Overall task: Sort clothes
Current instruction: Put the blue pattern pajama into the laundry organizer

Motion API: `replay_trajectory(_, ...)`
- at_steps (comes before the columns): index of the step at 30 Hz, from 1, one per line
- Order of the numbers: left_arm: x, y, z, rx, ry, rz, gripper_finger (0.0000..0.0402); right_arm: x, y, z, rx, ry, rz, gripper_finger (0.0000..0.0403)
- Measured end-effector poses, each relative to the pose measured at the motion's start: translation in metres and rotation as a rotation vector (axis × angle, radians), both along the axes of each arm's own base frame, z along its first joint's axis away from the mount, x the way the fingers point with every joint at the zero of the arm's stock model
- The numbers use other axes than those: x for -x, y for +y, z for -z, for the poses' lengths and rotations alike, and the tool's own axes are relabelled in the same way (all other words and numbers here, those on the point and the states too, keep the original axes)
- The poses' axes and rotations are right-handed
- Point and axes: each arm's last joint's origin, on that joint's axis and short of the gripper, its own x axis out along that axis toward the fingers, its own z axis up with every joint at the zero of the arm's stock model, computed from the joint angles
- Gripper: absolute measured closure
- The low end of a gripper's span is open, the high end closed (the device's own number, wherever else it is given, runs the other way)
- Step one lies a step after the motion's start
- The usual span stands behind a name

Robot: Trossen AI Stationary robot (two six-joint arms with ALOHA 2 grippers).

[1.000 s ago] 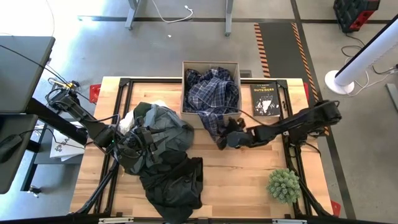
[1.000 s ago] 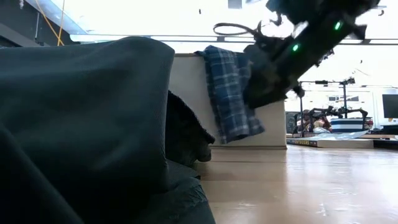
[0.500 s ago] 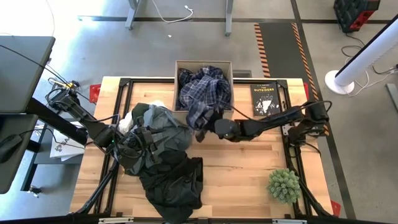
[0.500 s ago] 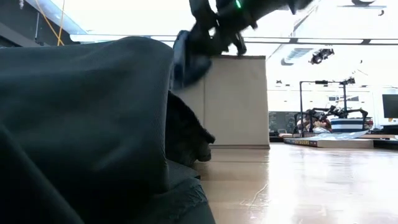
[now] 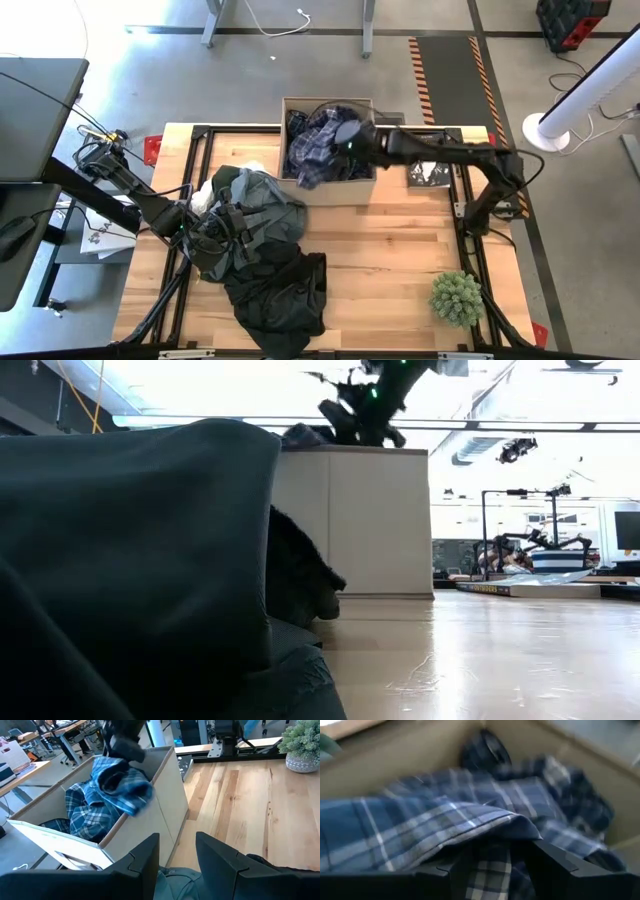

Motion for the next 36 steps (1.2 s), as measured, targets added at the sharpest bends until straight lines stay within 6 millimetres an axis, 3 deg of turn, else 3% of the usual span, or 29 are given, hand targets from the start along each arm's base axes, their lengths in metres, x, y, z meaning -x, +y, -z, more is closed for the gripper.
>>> replay_trajectory(7, 0.0, 0.0, 0.0, 0.0, 0.0, 0.0, 0.0277, 0.027, -0.039, 0.047, -0.216, 0.151, 0.075, 0.0234)
replay_trajectory(12, 0.0, 0.0, 0.0, -0.002, 0.003, 0.0, 0.0277, 0.032, -0.041, 0.05, -0.245, 0.196, 0.074, 0.0234)
replay_trajectory(15, 0.0, 0.0, 0.0, -0.003, 0.005, 0.0, 0.0277, 0.029, -0.036, 0.031, -0.23, 0.209, 0.039, 0.0234)
replay_trajectory(21, 0.001, 0.0, 0.001, 0.0, 0.006, -0.003, 0.0277, 0.031, -0.021, -0.049, -0.053, 0.181, 0.142, 0.0234)
replay_trajectory(24, 0.001, 0.0, 0.001, 0.0, 0.005, -0.004, 0.0277, 0.031, -0.015, -0.069, 0.081, 0.144, 0.263, 0.0234)
replay_trajectory(27, 0.001, 0.001, 0.001, -0.001, 0.005, -0.006, 0.0277, 0.026, -0.014, -0.077, 0.129, 0.105, 0.251, 0.0234)
replay_trajectory(32, 0.001, 0.001, 0.001, -0.002, 0.005, -0.006, 0.0277, -0.005, -0.032, -0.05, 0.018, 0.064, 0.069, 0.0234)
replay_trajectory(36, 0.001, 0.001, 0.001, -0.005, 0.004, -0.009, 0.0277, -0.034, -0.054, 0.003, -0.093, 0.145, -0.032, 0.0234)
